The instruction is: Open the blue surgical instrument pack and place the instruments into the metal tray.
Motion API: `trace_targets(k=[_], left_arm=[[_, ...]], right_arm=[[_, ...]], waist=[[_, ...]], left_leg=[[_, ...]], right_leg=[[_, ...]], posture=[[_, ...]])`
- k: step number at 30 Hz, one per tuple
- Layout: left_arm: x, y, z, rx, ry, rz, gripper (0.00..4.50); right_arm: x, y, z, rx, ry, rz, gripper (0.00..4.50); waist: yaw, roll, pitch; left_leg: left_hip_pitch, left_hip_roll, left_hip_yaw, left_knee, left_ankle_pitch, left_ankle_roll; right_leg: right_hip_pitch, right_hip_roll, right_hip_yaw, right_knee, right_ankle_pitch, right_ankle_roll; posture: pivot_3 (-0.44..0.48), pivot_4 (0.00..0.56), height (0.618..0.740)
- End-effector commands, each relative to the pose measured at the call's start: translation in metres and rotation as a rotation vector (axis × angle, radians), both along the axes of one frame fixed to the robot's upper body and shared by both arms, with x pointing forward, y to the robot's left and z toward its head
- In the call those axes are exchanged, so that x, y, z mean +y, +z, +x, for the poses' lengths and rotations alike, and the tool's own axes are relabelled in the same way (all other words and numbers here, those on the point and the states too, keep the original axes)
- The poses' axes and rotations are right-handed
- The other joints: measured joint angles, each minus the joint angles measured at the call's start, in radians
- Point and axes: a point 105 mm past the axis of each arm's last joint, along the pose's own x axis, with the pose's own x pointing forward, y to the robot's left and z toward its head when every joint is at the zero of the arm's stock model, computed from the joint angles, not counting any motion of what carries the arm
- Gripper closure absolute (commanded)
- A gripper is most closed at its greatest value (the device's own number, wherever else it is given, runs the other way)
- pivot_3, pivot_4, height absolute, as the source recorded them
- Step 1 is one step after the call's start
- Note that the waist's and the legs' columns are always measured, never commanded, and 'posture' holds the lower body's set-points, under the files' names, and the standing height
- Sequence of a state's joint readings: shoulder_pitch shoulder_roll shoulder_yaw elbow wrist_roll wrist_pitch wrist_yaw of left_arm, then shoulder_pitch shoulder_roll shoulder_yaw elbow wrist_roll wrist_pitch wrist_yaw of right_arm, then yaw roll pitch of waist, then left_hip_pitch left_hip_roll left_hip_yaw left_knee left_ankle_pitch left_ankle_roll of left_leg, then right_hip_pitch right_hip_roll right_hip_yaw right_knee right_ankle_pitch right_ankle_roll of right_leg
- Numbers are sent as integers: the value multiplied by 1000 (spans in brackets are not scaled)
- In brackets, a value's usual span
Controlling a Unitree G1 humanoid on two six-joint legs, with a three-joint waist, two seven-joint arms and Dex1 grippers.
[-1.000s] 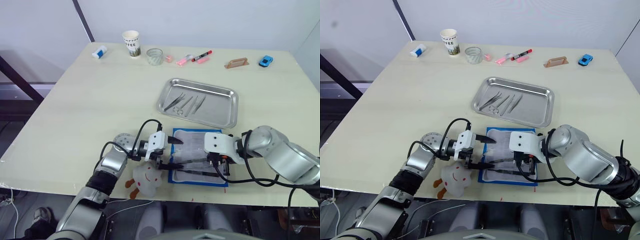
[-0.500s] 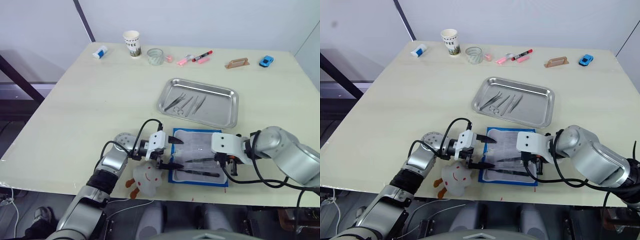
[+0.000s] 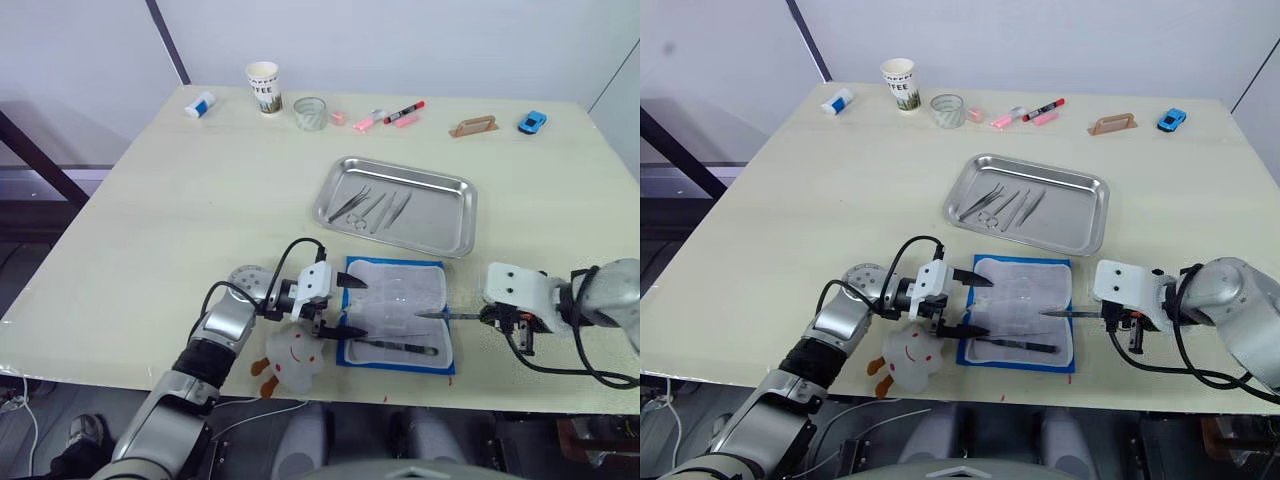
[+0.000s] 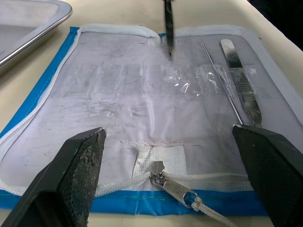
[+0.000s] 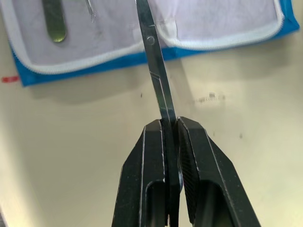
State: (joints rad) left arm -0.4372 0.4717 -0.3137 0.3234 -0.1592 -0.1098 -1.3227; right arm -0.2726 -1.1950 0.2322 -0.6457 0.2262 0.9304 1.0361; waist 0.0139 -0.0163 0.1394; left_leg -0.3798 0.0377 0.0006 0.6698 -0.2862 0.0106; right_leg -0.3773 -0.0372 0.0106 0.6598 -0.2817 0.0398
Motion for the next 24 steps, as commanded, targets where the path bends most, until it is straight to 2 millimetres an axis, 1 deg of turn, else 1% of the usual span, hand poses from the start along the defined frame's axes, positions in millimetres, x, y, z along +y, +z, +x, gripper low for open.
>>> trace_targets(k=[1,3,4,7,9,11,14,15,17,20,24], left_arm=[[7,-23,-5,61,23,84,0],[7,-22,-6,59,24,83,0],[6,-22,-6,58,24,82,0],[6,-21,-6,56,27,80,0],[6,-21,-5,55,33,79,0],[6,-20,-5,56,38,78,0],[6,-20,-4,57,42,77,0],[6,-20,-4,56,42,77,0],[7,-21,-5,56,45,75,0],[7,-22,-7,57,48,74,0],[8,-23,-9,60,55,71,0]], right_arm=[[6,46,16,-120,-98,306,4476],[13,57,27,-177,-136,418,4476],[16,59,31,-189,-143,440,4476],[31,69,51,-284,-190,521,4476],[43,75,72,-337,-271,594,4476],[56,78,88,-366,-331,631,4476],[69,73,107,-361,-445,677,4476],[72,71,112,-365,-470,675,4476],[77,68,124,-362,-570,725,4476],[80,59,136,-341,-692,764,4476],[79,49,149,-347,-825,761,4476]], waist=[[-1,1,0],[-1,-2,0],[-1,1,-1],[-1,2,-1],[-3,2,-1],[-4,5,-1],[-1,5,-1],[1,5,-1],[-1,5,-1],[-2,5,-1],[-3,5,-1]], left_leg=[[0,0,0,0,0,0],[0,0,0,0,0,0],[0,0,0,0,0,0],[0,0,0,0,0,0],[0,0,0,0,0,0],[1,0,1,0,0,0],[0,0,0,0,0,0],[-1,-1,0,0,0,0],[-2,-1,-1,0,0,0],[-2,-1,-1,0,0,0],[-1,-1,-1,-1,0,0]], right_leg=[[0,0,1,0,0,0],[1,2,1,0,0,0],[1,2,1,0,0,0],[1,2,0,0,0,0],[0,2,1,0,0,0],[0,2,2,1,0,0],[-1,2,1,1,0,-1],[-1,2,1,1,0,0],[-1,2,2,1,0,0],[-1,2,4,2,0,0],[-1,2,3,2,0,0]], posture=[[0,150,740],[0,150,740],[0,150,740],[0,150,740],[0,150,740],[0,150,740],[0,150,740],[0,150,740],[0,150,740],[0,150,740],[0,150,740]])
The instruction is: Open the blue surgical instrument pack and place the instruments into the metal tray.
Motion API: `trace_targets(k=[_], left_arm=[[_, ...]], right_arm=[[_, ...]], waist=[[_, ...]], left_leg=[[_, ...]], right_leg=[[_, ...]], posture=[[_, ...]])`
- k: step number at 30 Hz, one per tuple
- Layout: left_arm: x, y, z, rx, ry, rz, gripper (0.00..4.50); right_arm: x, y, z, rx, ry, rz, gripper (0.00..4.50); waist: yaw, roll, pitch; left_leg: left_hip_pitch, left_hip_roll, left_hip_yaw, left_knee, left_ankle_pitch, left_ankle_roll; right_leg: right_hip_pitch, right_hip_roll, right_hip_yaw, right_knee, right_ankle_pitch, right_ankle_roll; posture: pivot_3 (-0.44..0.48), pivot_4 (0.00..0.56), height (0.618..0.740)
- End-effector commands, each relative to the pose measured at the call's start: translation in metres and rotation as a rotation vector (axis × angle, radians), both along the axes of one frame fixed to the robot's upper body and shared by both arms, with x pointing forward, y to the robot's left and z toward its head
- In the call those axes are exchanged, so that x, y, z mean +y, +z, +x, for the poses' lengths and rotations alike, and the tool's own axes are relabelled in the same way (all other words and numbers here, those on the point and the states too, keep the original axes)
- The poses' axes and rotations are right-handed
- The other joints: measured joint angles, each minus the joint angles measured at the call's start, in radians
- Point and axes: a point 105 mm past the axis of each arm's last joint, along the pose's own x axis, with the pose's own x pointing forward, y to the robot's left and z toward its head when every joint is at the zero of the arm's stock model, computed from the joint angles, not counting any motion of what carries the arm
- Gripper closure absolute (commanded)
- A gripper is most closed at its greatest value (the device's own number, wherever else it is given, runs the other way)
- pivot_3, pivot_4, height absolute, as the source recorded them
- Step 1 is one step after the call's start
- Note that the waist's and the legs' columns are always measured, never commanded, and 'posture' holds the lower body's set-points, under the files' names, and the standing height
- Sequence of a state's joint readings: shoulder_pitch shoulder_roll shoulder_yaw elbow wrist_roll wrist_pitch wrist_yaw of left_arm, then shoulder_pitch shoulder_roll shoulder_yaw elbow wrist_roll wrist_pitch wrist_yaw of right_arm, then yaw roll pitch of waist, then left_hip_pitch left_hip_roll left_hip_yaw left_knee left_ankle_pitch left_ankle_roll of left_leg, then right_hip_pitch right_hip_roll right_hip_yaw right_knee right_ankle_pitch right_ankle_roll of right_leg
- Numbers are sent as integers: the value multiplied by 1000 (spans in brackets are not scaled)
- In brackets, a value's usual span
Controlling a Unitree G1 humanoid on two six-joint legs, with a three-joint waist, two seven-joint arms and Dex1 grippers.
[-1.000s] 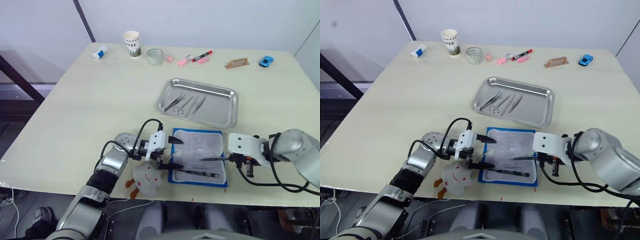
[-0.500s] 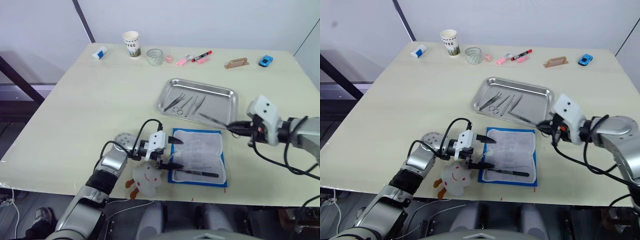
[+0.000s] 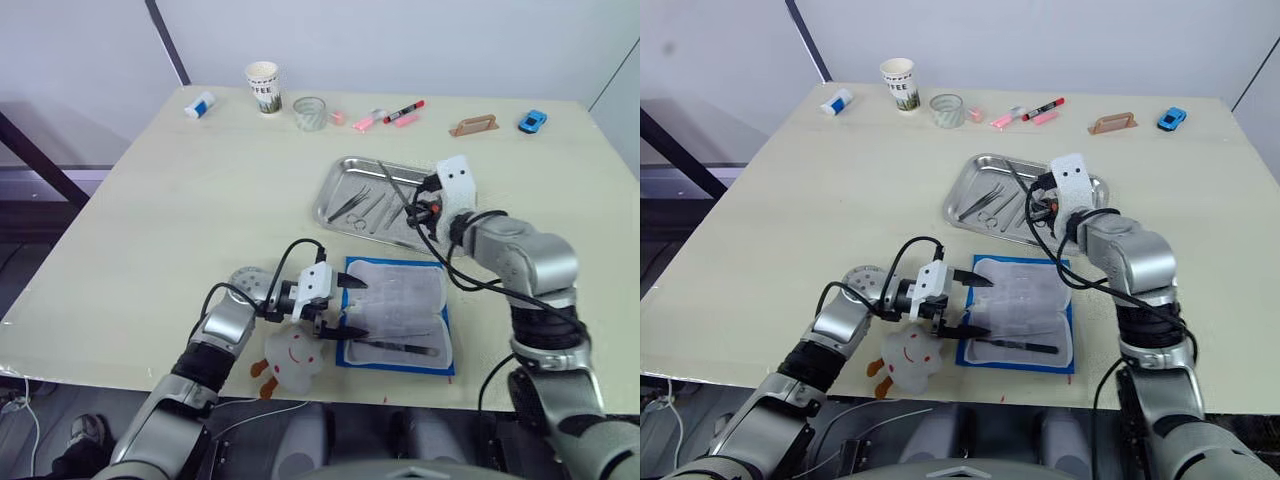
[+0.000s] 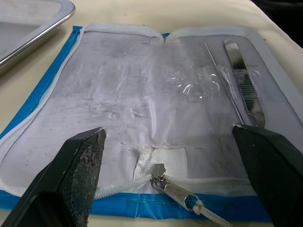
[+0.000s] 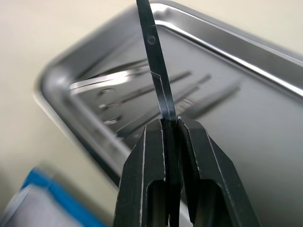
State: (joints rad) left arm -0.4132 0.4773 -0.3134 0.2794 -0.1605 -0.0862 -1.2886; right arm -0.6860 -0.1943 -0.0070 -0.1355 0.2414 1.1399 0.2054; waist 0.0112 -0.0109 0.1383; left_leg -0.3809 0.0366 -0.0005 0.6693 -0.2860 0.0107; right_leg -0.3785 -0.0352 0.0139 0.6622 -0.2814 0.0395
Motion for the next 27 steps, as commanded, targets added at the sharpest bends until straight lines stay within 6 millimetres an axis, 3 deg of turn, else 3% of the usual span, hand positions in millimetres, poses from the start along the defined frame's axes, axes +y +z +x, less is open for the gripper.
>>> trace_targets(k=[1,12,27], left_arm=[[9,-24,-8,67,30,76,0],[9,-28,-10,77,44,73,0],[8,-30,-11,90,50,67,0]], right_arm=[[-8,11,12,-35,-120,38,4476],[7,-1,33,44,-331,112,4476],[7,-13,32,146,-407,136,4476]], waist=[[-1,0,0],[-25,1,0],[-27,3,1]], left_leg=[[0,0,0,0,0,0],[0,0,0,-1,0,0],[0,1,0,-1,0,0]], right_leg=[[0,0,0,0,0,0],[0,0,0,0,0,0],[0,0,1,0,0,0]], posture=[[0,150,740],[0,150,740],[0,150,740]])
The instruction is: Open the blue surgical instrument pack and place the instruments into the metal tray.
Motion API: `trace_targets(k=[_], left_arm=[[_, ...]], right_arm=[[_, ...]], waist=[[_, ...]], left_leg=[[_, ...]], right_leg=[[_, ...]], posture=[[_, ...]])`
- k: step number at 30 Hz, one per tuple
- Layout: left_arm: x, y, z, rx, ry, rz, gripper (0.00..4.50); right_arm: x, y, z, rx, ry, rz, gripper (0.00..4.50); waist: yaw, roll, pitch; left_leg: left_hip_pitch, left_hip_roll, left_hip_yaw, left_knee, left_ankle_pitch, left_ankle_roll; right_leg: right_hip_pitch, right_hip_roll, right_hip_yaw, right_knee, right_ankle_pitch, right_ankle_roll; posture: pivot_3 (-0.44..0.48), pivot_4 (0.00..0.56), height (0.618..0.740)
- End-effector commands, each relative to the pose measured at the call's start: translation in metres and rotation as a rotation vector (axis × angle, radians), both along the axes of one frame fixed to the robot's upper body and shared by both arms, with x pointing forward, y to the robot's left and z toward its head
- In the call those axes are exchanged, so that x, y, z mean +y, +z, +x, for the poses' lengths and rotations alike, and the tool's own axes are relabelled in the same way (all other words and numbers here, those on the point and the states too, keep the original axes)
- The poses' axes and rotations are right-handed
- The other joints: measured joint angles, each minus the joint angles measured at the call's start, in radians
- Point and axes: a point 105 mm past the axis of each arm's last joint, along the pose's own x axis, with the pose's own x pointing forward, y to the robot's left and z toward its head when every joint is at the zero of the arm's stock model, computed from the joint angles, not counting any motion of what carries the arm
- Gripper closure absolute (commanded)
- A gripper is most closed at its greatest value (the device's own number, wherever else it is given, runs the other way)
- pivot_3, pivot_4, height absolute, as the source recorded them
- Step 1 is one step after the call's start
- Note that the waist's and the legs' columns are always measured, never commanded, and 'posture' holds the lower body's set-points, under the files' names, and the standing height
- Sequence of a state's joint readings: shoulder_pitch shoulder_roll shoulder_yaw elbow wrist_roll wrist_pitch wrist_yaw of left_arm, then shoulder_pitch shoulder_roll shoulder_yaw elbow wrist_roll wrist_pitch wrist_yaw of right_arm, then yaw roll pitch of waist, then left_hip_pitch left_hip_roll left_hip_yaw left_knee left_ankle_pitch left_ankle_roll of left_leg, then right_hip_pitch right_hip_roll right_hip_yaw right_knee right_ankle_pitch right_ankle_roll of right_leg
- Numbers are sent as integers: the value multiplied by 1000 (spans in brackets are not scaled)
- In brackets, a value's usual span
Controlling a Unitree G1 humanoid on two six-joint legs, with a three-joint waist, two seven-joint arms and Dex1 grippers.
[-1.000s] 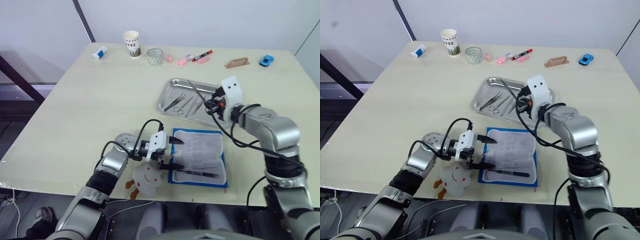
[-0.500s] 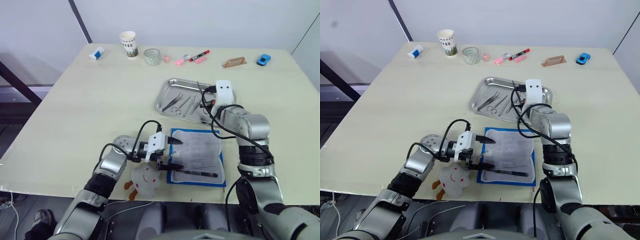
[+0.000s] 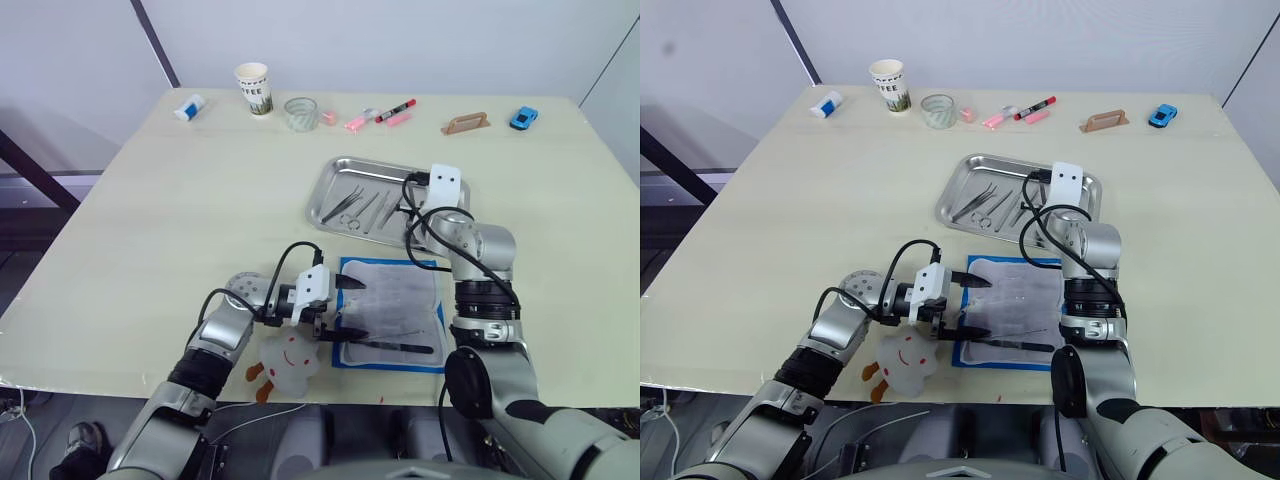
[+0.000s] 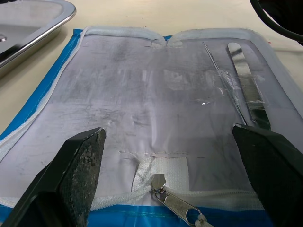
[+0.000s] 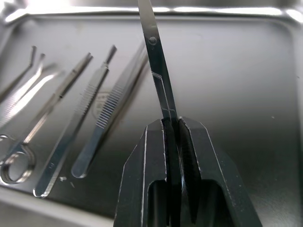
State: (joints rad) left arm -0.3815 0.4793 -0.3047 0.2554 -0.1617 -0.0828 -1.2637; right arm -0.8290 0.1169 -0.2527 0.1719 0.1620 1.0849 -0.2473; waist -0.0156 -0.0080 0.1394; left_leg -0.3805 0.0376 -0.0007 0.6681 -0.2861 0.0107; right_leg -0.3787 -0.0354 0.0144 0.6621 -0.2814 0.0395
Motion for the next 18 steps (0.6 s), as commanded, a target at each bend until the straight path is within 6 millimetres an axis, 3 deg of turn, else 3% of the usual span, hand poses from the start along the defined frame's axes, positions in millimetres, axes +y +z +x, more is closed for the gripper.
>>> trace_targets(k=[1,18], left_arm=[[6,-27,-9,90,21,77,0],[2,-19,-8,85,19,72,0]], right_arm=[[0,16,5,-46,10,-2,4476],[-5,10,11,-12,27,-6,4476]], waist=[[0,0,0],[0,1,0]], left_leg=[[0,0,0,0,0,0],[0,0,0,0,0,0]], right_leg=[[0,0,0,0,0,0],[0,0,0,-1,0,0]], posture=[[0,150,740],[0,150,740]])
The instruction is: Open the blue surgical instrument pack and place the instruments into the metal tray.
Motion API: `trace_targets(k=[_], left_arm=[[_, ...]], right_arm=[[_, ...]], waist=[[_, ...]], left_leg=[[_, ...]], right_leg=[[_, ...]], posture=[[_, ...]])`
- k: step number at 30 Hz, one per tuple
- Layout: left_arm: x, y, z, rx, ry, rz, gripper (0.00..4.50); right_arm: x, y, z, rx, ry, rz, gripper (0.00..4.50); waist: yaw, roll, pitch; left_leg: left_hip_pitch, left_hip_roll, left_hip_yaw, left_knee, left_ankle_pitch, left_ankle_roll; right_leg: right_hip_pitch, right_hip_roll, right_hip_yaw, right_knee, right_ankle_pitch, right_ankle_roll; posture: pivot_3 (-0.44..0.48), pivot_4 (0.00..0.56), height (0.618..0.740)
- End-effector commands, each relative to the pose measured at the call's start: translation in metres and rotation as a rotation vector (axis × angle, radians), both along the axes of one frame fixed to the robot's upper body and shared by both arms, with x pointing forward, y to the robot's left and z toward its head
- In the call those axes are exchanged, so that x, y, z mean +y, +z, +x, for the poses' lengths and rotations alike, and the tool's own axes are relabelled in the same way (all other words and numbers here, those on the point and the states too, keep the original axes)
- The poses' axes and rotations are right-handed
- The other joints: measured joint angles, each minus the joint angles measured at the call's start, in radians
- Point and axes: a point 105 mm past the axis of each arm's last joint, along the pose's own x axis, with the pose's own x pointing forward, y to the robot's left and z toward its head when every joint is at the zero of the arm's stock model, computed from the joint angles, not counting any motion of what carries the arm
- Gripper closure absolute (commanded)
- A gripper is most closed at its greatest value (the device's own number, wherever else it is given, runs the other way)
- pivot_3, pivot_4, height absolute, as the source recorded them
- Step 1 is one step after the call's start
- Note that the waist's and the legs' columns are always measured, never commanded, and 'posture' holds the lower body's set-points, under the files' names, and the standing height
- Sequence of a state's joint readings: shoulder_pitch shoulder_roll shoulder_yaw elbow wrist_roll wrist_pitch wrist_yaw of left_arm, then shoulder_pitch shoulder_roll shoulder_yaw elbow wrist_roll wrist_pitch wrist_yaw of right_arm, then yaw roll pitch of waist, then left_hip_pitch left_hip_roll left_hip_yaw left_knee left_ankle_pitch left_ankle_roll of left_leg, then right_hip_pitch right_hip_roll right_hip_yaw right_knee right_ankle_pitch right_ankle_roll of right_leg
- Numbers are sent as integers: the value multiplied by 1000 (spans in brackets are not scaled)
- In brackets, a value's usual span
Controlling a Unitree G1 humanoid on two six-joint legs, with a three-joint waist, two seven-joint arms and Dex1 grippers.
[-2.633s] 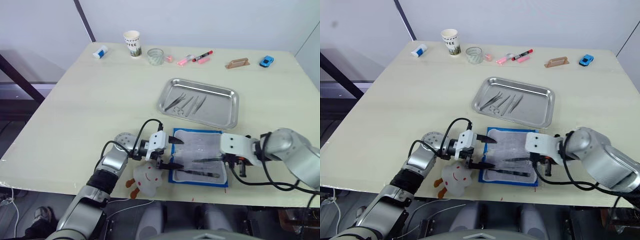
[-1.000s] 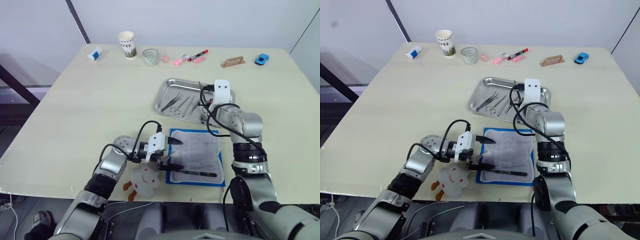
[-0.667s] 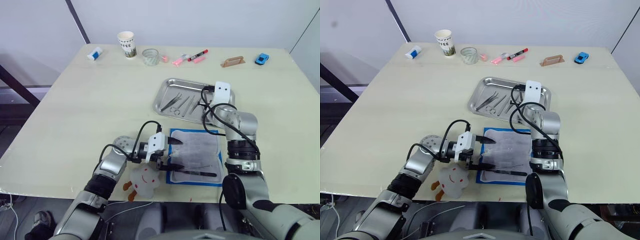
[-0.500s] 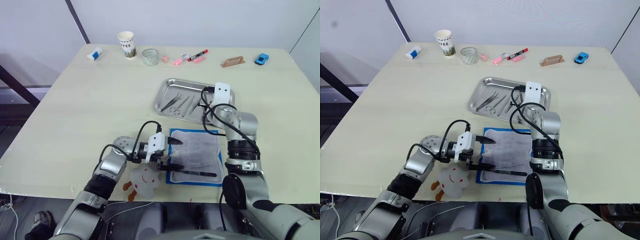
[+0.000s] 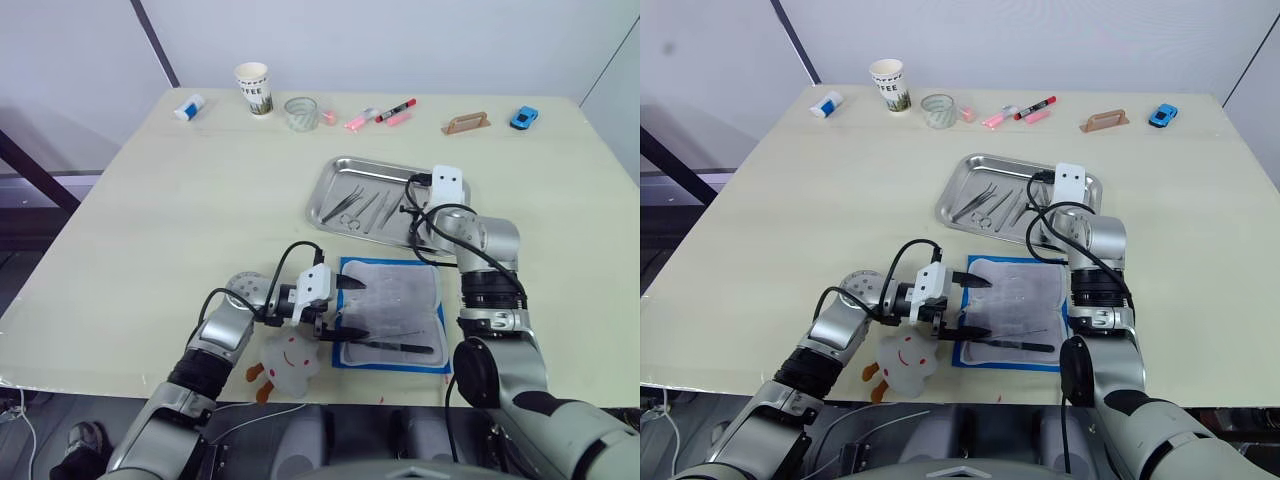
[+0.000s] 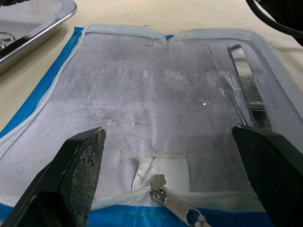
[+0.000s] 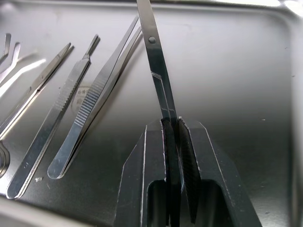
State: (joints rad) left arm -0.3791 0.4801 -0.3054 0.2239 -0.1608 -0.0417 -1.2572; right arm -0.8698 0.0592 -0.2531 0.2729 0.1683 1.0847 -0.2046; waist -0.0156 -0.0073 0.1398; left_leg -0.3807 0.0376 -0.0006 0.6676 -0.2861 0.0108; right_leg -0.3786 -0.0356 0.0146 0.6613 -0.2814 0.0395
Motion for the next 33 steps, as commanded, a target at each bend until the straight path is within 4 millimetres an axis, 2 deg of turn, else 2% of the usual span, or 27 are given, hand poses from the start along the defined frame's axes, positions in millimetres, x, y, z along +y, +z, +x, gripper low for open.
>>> trace_targets(k=[1,15,17,18,19,20,22,25,33], left_arm=[[4,-21,-7,75,13,68,0],[3,-19,-8,78,11,66,0],[3,-19,-9,79,11,67,0],[3,-20,-9,79,11,67,0],[3,-20,-9,80,11,67,0],[3,-20,-9,80,11,67,0],[3,-20,-9,81,11,66,0],[3,-20,-9,82,14,64,0],[4,-20,-10,88,16,54,0]], right_arm=[[2,14,4,-52,1,15,4476],[2,15,5,-48,1,32,4476],[3,15,5,-47,3,39,3604],[3,15,4,-49,5,38,3470],[3,16,4,-53,8,36,2824],[3,17,4,-56,10,36,2598],[4,22,2,-79,25,34,1854],[7,33,-2,-137,55,63,1854],[4,83,-27,-564,300,81,1854]], waist=[[0,0,0],[0,0,0],[0,0,0],[0,0,0],[0,1,0],[0,1,1],[0,1,1],[0,2,1],[0,2,1]], left_leg=[[0,0,0,0,0,0],[0,0,0,0,0,0],[0,0,0,0,0,0],[0,0,0,0,0,0],[0,0,0,0,0,0],[0,0,0,0,0,0],[0,0,0,-1,0,0],[-1,0,0,-1,0,0],[-1,0,-1,-1,0,0]], right_leg=[[0,0,0,0,0,0],[0,0,0,0,0,0],[0,0,0,0,0,0],[0,0,0,0,0,0],[0,0,0,0,0,0],[0,0,0,0,0,0],[0,0,0,-1,0,0],[-1,0,0,-1,0,0],[0,0,0,-3,0,0]], posture=[[0,150,740],[0,150,740],[0,150,740],[0,150,740],[0,150,740],[0,150,740],[0,150,740],[0,150,740],[0,150,740]])
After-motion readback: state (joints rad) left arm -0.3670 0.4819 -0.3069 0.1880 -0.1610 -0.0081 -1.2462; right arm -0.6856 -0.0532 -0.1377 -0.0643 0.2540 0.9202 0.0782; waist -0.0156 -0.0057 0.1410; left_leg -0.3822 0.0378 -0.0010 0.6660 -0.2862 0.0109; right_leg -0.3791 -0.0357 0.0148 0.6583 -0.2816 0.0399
